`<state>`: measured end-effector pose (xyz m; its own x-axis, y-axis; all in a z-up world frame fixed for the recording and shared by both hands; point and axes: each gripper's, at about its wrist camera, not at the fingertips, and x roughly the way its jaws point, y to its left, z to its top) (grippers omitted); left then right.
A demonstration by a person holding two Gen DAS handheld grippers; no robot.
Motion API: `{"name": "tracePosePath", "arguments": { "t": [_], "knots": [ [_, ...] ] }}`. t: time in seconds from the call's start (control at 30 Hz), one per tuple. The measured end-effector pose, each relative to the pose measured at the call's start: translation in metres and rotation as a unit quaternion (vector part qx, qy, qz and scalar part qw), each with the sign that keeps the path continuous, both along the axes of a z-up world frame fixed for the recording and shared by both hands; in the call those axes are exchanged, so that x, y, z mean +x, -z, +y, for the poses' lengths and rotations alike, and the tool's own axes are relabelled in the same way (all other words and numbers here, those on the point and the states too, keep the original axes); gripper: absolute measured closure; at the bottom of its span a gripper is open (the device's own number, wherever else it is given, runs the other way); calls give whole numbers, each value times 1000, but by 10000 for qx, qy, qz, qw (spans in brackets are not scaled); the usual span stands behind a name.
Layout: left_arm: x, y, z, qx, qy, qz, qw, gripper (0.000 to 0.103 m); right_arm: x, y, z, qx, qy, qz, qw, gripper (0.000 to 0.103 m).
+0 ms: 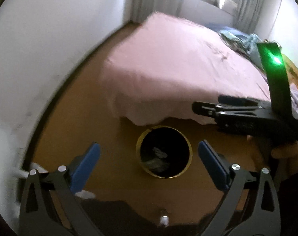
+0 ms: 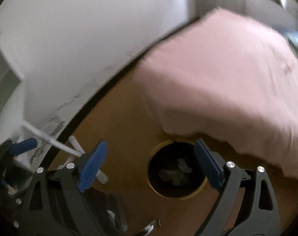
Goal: Collect trash
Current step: 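Return to the desk and grasp the grey cloth with the right gripper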
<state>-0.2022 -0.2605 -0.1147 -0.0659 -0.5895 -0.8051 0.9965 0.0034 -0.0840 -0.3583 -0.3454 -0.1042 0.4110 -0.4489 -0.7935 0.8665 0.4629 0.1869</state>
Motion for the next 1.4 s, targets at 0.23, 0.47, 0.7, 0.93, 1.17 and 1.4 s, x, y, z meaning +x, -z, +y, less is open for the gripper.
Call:
{"name": "tracePosePath", "arguments": {
  "t": [0.23,0.47,0.7,0.93,1.17,1.4],
  "knots": [
    [106,-80,140,-469,-1482,-538,9864,7,143,-62,67,-135,-1692,-620,9835,13],
    [205,-104,306,-347,-3436,-1068,9324,7,297,-83,187,-15,-3752,-734,9240,13],
    [267,-95,451,-265,-5084,-725,8576,7,386,-77,318,-44,-5080,-537,8597,14],
    [281,-93,495,-368,-5322,-336,8452,7,409,-66,366,-330,-5535,-168,8320,14],
    [295,-93,459,-220,-4820,-569,8741,7,430,-53,376,-279,-5605,25,8276,34],
    [328,-93,400,218,-4018,-1192,9077,7,412,-57,362,-230,-5560,21,8309,78]
  ]
}}
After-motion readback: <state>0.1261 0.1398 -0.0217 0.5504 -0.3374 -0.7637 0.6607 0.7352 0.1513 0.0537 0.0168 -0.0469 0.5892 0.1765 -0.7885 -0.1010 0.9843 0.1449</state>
